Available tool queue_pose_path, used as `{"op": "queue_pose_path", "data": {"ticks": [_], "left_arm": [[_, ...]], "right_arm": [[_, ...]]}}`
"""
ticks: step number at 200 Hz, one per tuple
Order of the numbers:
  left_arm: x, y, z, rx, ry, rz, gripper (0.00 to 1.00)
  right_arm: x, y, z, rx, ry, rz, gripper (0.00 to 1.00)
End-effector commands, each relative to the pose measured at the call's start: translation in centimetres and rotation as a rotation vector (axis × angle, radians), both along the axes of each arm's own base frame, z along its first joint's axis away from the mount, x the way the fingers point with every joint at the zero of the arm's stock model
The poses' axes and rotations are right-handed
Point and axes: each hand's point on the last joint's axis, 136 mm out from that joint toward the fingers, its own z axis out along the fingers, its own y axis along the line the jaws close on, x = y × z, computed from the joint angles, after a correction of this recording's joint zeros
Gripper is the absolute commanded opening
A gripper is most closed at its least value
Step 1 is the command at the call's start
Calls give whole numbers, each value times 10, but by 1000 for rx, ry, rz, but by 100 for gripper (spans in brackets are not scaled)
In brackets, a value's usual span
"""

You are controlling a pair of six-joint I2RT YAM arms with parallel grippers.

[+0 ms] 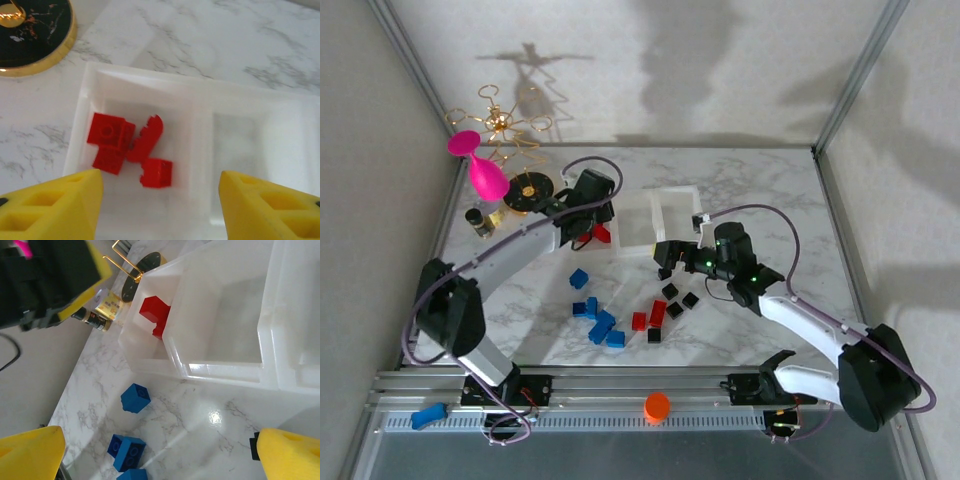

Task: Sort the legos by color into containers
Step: Place the lego in the container, then pick up the lego from the middle-left of the table.

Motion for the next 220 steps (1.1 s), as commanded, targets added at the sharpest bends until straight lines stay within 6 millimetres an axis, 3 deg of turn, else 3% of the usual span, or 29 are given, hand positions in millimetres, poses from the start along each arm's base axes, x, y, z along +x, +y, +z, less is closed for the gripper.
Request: {"op": "queue_pose_path", "data": {"ticks": [1,37,96,165,220], "left_arm": [[-34,-16,-7,-22,27,-39,62],[-86,-35,-13,-66,32,-87,62],[-155,-71,-49,-128,102,-172,62],[-191,-107,-98,-9,195,-242,62],[-209,-119,-132,47,269,-295,57]], "right_arm": [[-12,-10,-11,-29,25,-9,99],[-31,-27,-30,-87,86,-24,99],[-61,-51,-61,-148,203,-55,99],[-78,-61,-77,-165,273,-68,99],[-81,-64,-85,-155,282,-80,99]]}}
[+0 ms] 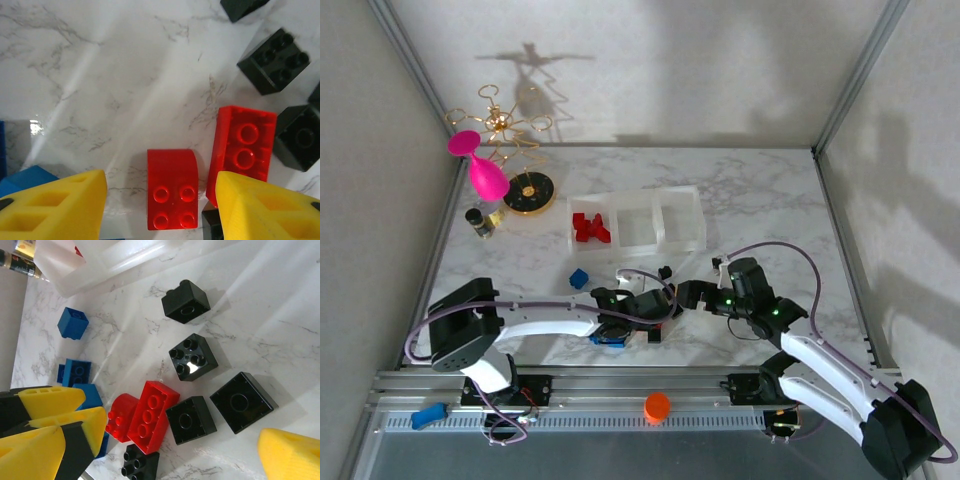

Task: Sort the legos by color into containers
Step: Pick up the lego from the middle-left of the table.

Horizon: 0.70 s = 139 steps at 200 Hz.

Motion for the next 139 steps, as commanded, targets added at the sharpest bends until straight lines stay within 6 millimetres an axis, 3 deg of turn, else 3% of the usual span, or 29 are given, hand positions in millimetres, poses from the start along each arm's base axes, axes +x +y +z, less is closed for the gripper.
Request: {"op": "queue_pose_path", "data": {"ticks": [1,61,139], "left_arm": [[-3,-7,-3,-7,14,12,57],[-8,-11,-25,18,51,-4,53],[-7,-13,-37,69,64,-40,53]], "right_arm": [[-3,-4,-9,-9,21,-21,99],[-1,-3,-11,-15,23,-19,99],[2,-4,-7,-28,3,-21,99]]}}
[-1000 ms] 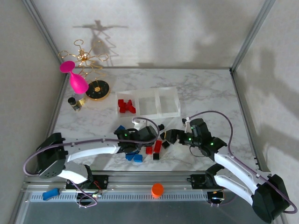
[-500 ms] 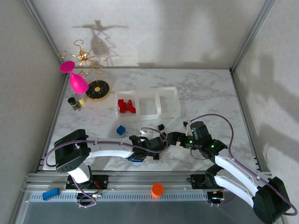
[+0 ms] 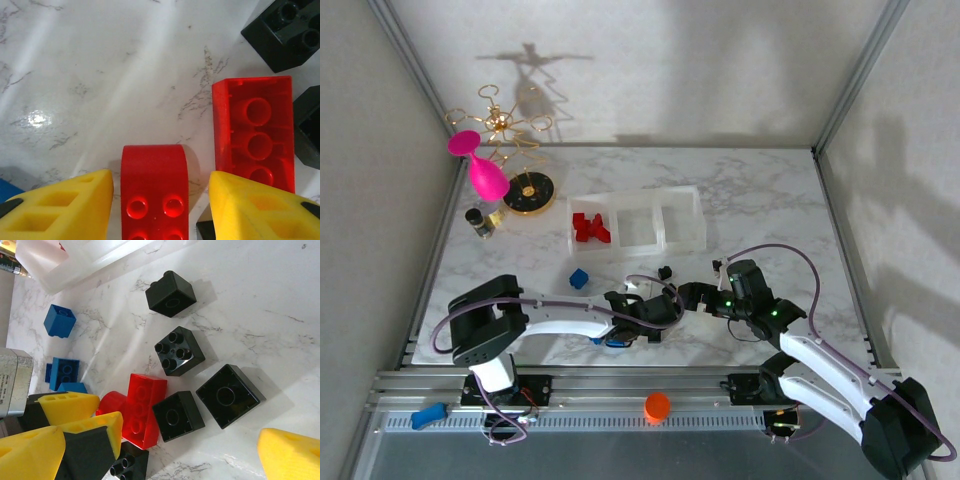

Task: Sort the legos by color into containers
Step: Pick up the lego from the middle-left of the table.

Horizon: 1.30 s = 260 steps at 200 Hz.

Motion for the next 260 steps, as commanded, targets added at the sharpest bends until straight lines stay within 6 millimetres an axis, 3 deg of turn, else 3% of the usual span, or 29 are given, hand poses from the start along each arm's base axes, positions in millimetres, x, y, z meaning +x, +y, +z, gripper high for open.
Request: {"op": "queue_pose_path", "data": {"ticks": [1,86,127,168,212,241,260], "left_arm": [[-4,2,-11,50,22,-18,53],[-9,29,-10,103,16,17,49],[-6,13,-8,80,14,-15,46],[1,9,-4,101,-4,-14,35],[9,17,20,85,-57,25,31],[25,27,53,58,-123,68,31],[42,46,75,55,-165,124,31]], "right_arm": [[3,-1,3,-8,-15,-5,99],[6,0,12,-5,-42,-5,99],[8,1,12,-7,-46,-1,99],[9,1,10,-16,-44,3,99],[14,3,17,-9,-75,0,99],[23,8,30,10,-126,7,99],[30,13,40,27,-175,18,99]]}}
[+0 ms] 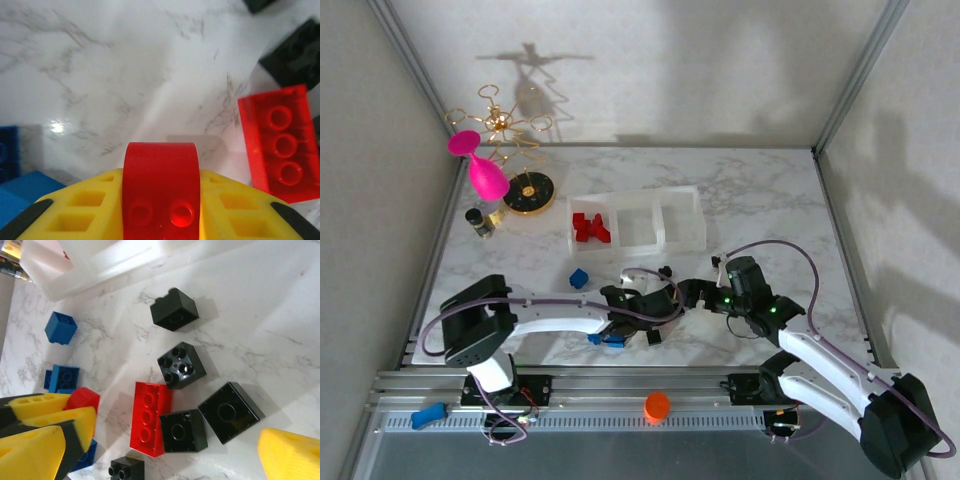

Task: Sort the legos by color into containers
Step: Pick up the lego from the middle-left of the table, then place the lego in the container.

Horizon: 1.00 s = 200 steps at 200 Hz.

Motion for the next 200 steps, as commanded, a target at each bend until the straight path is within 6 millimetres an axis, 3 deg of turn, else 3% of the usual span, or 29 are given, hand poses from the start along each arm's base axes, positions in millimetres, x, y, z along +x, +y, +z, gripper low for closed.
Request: {"op": "queue_pose_path", "data": {"ticks": [1,50,96,151,176,200], "left_arm": [[28,24,44,-2,-108,85,31],[94,70,92,-5,-206,217,32],[164,97,100,52,-242,318,32],[232,111,75,46,-207,382,35],[241,115,66,60,-179,387,42],[241,115,68,64,-188,372,49]], "right_arm": [[19,11,32,41,-126,16,99],[43,26,63,55,-318,68,99],[57,41,68,73,-452,130,99],[62,45,47,45,-510,151,99],[62,44,38,3,-515,146,99],[60,42,38,9,-530,143,99]]}}
